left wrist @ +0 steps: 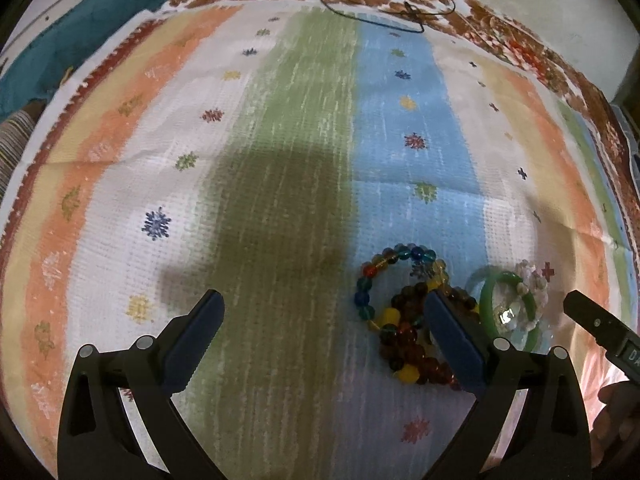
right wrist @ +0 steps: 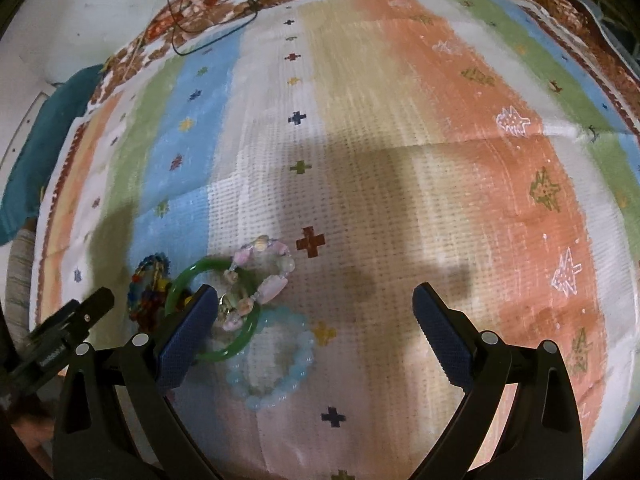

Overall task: Organize jewelry
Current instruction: 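Move both tools forward and down toward the bracelet cluster, then grasp the pink-and-white beaded bracelet with the right tool while the left grasps the multicolour beaded bracelet, then carry both held bracelets back over the silver tin box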

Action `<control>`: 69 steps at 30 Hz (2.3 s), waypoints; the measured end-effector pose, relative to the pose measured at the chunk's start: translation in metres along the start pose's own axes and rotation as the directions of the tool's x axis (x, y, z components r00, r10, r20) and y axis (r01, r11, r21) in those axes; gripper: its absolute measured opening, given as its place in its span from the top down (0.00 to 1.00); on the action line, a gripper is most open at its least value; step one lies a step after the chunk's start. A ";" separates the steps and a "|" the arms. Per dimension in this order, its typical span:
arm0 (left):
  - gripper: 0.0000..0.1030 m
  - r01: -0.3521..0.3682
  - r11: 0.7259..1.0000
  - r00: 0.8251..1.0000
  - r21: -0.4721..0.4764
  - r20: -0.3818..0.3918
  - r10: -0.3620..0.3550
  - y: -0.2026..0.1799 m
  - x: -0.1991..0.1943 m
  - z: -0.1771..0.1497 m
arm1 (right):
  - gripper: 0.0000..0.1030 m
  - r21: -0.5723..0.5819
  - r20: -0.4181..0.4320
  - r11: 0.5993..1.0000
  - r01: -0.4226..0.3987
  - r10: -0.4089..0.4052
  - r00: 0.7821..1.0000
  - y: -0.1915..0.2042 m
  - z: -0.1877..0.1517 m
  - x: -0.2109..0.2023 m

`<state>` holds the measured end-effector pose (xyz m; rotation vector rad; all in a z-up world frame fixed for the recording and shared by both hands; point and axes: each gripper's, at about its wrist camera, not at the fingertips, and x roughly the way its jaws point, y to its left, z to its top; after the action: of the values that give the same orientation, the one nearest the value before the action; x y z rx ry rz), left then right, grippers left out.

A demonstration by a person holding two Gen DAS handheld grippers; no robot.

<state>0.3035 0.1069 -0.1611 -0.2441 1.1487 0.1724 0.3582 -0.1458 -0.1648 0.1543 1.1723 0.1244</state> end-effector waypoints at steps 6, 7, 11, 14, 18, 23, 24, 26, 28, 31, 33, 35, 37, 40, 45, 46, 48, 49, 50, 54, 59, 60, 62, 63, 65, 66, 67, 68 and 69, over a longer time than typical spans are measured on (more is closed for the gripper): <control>0.06 -0.021 1.000 1.000 0.009 -0.009 0.021 0.003 0.009 0.004 | 0.04 0.001 -0.011 0.999 0.036 -0.036 0.999 -0.002 0.002 0.012; 0.06 -0.024 1.000 1.000 0.010 -0.009 0.024 0.003 0.010 0.004 | 0.04 0.003 -0.014 0.999 0.037 -0.037 0.999 -0.002 0.003 0.014; 0.09 -0.032 0.999 0.999 0.032 -0.025 0.033 -0.001 0.018 0.005 | 0.04 0.030 -0.034 0.999 0.027 -0.026 0.999 -0.006 0.004 0.024; 0.10 -0.055 0.998 0.998 0.036 -0.034 0.056 -0.002 0.024 0.006 | 0.05 0.040 -0.032 0.998 0.040 -0.039 0.999 -0.008 0.005 0.028; 0.13 -0.093 0.995 0.995 0.048 -0.043 0.095 -0.001 0.033 0.005 | 0.05 0.039 -0.044 0.998 0.049 -0.047 0.998 -0.008 0.006 0.033; 0.25 -0.108 0.989 0.994 0.100 -0.021 0.111 -0.002 0.034 0.003 | 0.28 -0.012 -0.027 0.994 0.109 -0.109 0.994 -0.005 0.007 0.035; 0.32 -0.107 0.990 0.994 0.096 -0.021 0.109 0.000 0.033 0.004 | 0.30 -0.016 -0.025 0.993 0.113 -0.114 0.993 -0.007 0.007 0.034; 0.46 -0.099 0.991 0.995 0.085 -0.021 0.101 0.005 0.031 0.004 | 0.46 -0.029 -0.017 0.993 0.118 -0.118 0.993 -0.008 0.008 0.033; 0.62 -0.101 0.992 0.994 0.080 -0.021 0.103 0.008 0.030 0.004 | 0.63 -0.049 -0.009 0.992 0.113 -0.113 0.994 -0.007 0.008 0.031; 0.91 -0.111 0.992 0.993 0.067 -0.029 0.113 0.013 0.029 0.004 | 0.80 -0.068 -0.007 0.993 0.096 -0.097 0.995 -0.009 0.009 0.029; 0.91 -0.099 0.993 0.994 0.060 -0.032 0.101 0.015 0.028 0.004 | 0.81 -0.079 -0.004 0.993 0.090 -0.090 0.996 -0.010 0.007 0.027; 0.91 -0.093 0.994 0.995 0.060 -0.037 0.095 0.014 0.026 0.004 | 0.81 -0.078 0.004 0.994 0.082 -0.082 0.997 -0.010 0.006 0.023; 0.91 -0.087 0.994 0.995 0.062 -0.038 0.089 0.014 0.022 0.004 | 0.81 -0.083 0.014 0.994 0.070 -0.070 0.997 -0.008 0.004 0.017; 0.91 -0.056 0.996 0.998 0.076 -0.016 0.058 0.006 0.007 0.004 | 0.81 -0.130 0.051 0.989 0.070 -0.064 0.997 0.003 0.001 0.002; 0.91 0.006 0.995 1.000 0.104 0.021 -0.009 -0.012 -0.022 0.002 | 0.81 -0.224 0.123 0.969 0.106 -0.080 0.989 0.018 -0.009 -0.027; 0.91 0.015 0.994 1.000 0.108 0.024 -0.017 -0.015 -0.026 0.001 | 0.81 -0.233 0.128 0.967 0.105 -0.076 0.989 0.020 -0.011 -0.030; 0.91 0.027 0.993 0.999 0.117 0.030 -0.030 -0.020 -0.032 0.000 | 0.81 -0.242 0.134 0.966 0.095 -0.063 0.989 0.021 -0.013 -0.037; 0.91 0.029 0.992 0.999 0.121 0.033 -0.034 -0.022 -0.036 -0.001 | 0.81 -0.244 0.136 0.965 0.090 -0.058 0.989 0.021 -0.015 -0.039; 0.91 0.031 0.992 0.999 0.123 0.035 -0.036 -0.023 -0.038 -0.003 | 0.81 -0.245 0.137 0.966 0.087 -0.054 0.989 0.022 -0.017 -0.042; 0.91 0.049 0.991 0.998 0.127 0.035 -0.054 -0.024 -0.048 -0.006 | 0.81 -0.244 0.143 0.967 0.075 -0.040 0.989 0.021 -0.022 -0.050; 0.91 0.085 0.992 0.995 0.094 0.034 -0.089 -0.023 -0.065 -0.012 | 0.81 -0.257 0.168 0.964 0.068 -0.025 0.986 0.024 -0.026 -0.067; 0.91 0.089 0.992 0.995 0.092 0.040 -0.093 -0.024 -0.069 -0.013 | 0.81 -0.262 0.174 0.963 0.069 -0.023 0.984 0.025 -0.028 -0.070; 0.91 0.093 0.991 0.993 0.097 0.057 -0.099 -0.026 -0.080 -0.016 | 0.81 -0.272 0.190 0.959 0.073 -0.020 0.982 0.027 -0.032 -0.078; 0.91 0.094 0.991 0.993 0.100 0.065 -0.101 -0.027 -0.084 -0.017 | 0.81 -0.276 0.199 0.958 0.072 -0.017 0.980 0.028 -0.034 -0.083; 0.91 0.095 0.990 0.991 0.105 0.086 -0.104 -0.030 -0.093 -0.021 | 0.81 -0.271 0.224 0.960 0.069 -0.006 0.975 0.028 -0.039 -0.093; 0.91 0.099 0.989 0.990 0.107 0.091 -0.109 -0.031 -0.096 -0.023 | 0.81 -0.269 0.233 0.961 0.066 -0.002 0.972 0.027 -0.041 -0.097; 0.91 0.104 0.988 0.989 0.110 0.093 -0.114 -0.032 -0.100 -0.025 | 0.81 -0.265 0.245 0.962 0.064 0.003 0.970 0.027 -0.042 -0.102; 0.91 0.109 0.988 0.988 0.112 0.099 -0.121 -0.033 -0.105 -0.028 | 0.81 -0.265 0.252 0.962 0.060 0.009 0.968 0.026 -0.044 -0.106; 0.91 0.112 0.987 0.987 0.116 0.104 -0.125 -0.035 -0.109 -0.030 | 0.81 -0.266 0.255 0.962 0.057 0.014 0.967 0.026 -0.045 -0.109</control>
<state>0.2420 0.0640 -0.0695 -0.2021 1.0270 0.0169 0.2742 -0.1366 -0.0786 -0.0845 0.8891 0.2380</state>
